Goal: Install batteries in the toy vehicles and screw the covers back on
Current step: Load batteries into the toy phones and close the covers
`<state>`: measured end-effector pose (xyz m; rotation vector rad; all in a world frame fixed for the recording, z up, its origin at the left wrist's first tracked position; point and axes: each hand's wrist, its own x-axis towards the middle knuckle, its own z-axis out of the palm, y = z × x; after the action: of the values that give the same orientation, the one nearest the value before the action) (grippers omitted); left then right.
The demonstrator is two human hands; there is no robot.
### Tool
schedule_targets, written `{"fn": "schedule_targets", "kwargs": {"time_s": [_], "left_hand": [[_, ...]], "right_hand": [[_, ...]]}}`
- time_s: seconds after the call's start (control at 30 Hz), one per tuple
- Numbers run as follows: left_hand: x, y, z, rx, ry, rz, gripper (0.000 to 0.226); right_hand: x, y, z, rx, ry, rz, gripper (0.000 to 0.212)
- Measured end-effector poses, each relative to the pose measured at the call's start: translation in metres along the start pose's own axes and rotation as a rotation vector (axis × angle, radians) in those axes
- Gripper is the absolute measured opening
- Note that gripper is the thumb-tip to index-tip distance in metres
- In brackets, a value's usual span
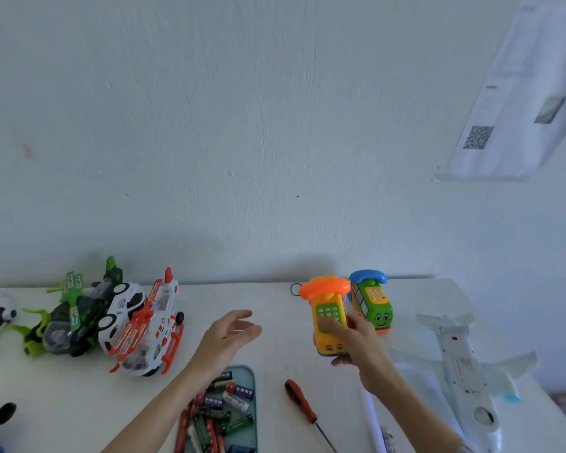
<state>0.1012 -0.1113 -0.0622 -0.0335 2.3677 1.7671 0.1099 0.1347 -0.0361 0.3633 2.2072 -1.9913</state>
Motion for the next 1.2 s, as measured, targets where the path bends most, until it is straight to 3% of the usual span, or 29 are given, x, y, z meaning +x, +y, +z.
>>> {"fn": "schedule_targets", "kwargs": {"time_s": [0.1,0.17,0.27,0.33,0.4,0.67,0.97,1.1,1.2], "left_hand": [[0.043,-0.016,-0.012,0.344,-0.016,0.007,0.061],[0.068,-0.027,-0.019,0.546,-0.061,-0.027,0.068],[0.092,-0.04,-0.027,0.893,-0.219,-0.124,0.099],[0.096,-0.046,-0.027,0.998,-0.28,-0.135,0.131],[0.1,-0.052,-0.027,1.023,-0.297,-0.142,0.147],[0.107,-0.058,-0.028,1.068,-0.327,-0.172,0.1],[0.102,-0.059,-0.025,1.074,-0.301,-0.149,0.096],[0.101,-0.059,-0.024,1.083,-0.295,-0.154,0.095],[0.102,-0.059,-0.024,1.082,-0.288,-0.153,0.095]], "right_hand": [[0.034,-0.001,-0.005,0.018,0.037,0.202,0.031],[0.053,0.002,-0.004,0.006,0.066,0.268,0.032],[0.076,0.007,0.0,-0.012,0.105,0.285,0.035],[0.086,0.008,0.0,-0.016,0.122,0.279,0.038],[0.095,0.009,-0.001,-0.002,0.136,0.288,0.039],[0.108,0.017,0.004,0.158,0.225,0.305,0.036],[0.099,0.022,0.017,0.144,0.423,0.209,0.035],[0.1,0.017,0.01,0.054,0.439,0.246,0.029],[0.097,0.012,-0.003,-0.201,0.473,0.138,0.026]]}}
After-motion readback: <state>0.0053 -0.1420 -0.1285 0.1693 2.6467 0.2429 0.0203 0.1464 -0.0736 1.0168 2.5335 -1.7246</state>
